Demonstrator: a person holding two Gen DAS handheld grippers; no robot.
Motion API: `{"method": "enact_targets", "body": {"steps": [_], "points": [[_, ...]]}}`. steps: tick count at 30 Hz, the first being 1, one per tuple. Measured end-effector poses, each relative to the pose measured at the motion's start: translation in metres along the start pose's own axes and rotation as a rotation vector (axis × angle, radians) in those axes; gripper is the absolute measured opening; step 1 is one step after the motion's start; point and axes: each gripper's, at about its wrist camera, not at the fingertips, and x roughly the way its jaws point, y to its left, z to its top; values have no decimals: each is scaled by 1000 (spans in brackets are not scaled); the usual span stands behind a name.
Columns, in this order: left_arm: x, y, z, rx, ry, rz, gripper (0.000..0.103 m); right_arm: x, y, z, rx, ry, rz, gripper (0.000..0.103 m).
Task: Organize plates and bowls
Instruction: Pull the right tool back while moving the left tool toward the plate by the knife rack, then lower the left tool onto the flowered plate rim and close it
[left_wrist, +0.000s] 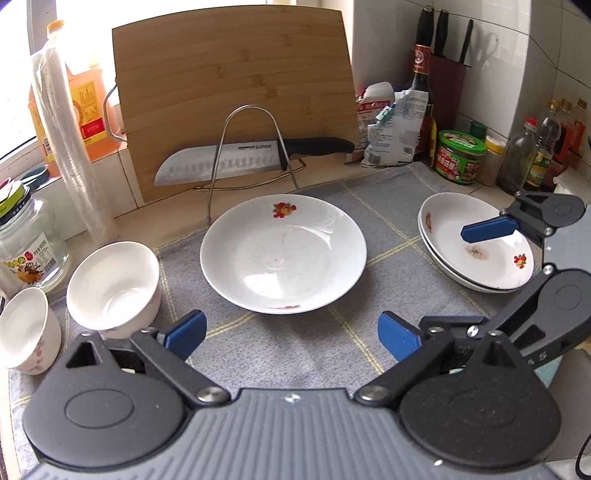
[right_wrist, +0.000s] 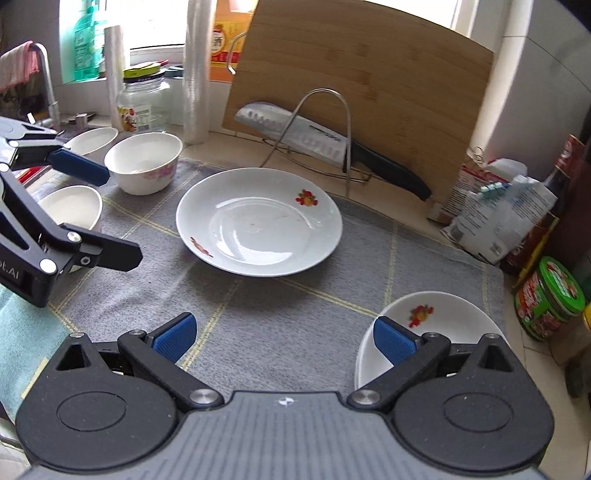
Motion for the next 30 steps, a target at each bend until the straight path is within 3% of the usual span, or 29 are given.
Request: {"method": "enact_targets", "body": {"steps": [9, 21, 30], "points": [[14, 8, 21, -32, 54, 49, 99, 45, 8, 11, -26, 18, 85, 103], [59, 48, 62, 7, 133, -78, 99, 78, 18, 6, 10, 74, 42, 103], [109, 65, 95, 28, 189, -112, 98, 95, 13, 10, 69, 85, 35, 103]]}}
